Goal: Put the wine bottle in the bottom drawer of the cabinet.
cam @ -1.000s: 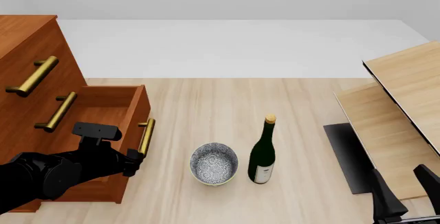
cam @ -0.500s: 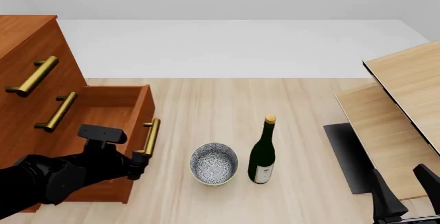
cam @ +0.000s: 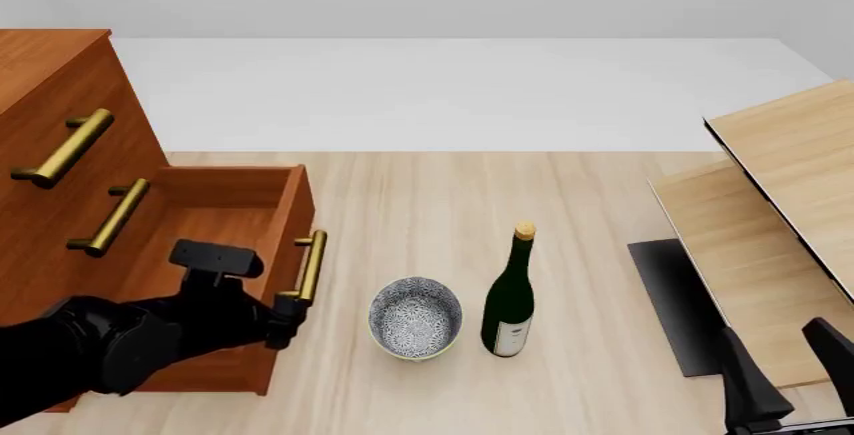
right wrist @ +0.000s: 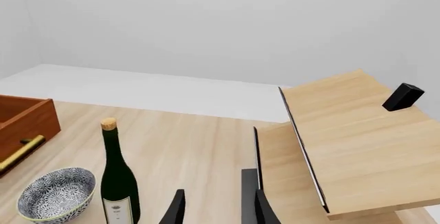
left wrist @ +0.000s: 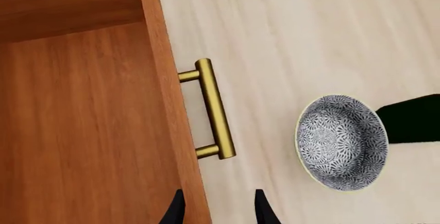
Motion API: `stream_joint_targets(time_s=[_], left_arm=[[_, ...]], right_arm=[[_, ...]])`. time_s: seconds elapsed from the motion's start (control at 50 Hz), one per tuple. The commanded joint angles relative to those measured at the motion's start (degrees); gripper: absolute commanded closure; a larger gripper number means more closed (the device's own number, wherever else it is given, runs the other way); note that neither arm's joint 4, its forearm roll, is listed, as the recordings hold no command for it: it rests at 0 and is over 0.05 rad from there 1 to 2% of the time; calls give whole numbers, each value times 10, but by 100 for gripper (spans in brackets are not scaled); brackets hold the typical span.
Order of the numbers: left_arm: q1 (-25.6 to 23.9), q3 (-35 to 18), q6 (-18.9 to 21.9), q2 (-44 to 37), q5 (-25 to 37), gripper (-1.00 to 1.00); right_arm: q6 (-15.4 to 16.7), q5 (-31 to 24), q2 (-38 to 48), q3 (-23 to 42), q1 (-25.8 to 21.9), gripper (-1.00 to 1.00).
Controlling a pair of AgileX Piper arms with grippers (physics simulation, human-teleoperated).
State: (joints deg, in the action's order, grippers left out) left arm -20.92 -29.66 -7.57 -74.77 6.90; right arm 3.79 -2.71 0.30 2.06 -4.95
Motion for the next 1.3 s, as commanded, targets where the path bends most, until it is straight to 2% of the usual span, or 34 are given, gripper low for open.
stream_joint_targets(time_s=[0.02,0.42,0.58,0.94,1.08,1.3], left_arm=[[-19,-19,1,-7,2,-100],[-44,-37,-1,-11,13,-100],[-25,-57,33,31,54,-100],[-10,-117,48,97,140,-100],[-26,-141,32,113,165,-100],[-66,-179,48,136,175,-100]], right_arm=[[-1,-3,-1,2,-1,-100],[-3,-4,-1,3,0,-100],[-2,-2,0,1,-3,-100],[-1,-2,1,1,-8,-100],[-1,-2,1,1,-9,-100],[2,-5,0,4,-11,-100]])
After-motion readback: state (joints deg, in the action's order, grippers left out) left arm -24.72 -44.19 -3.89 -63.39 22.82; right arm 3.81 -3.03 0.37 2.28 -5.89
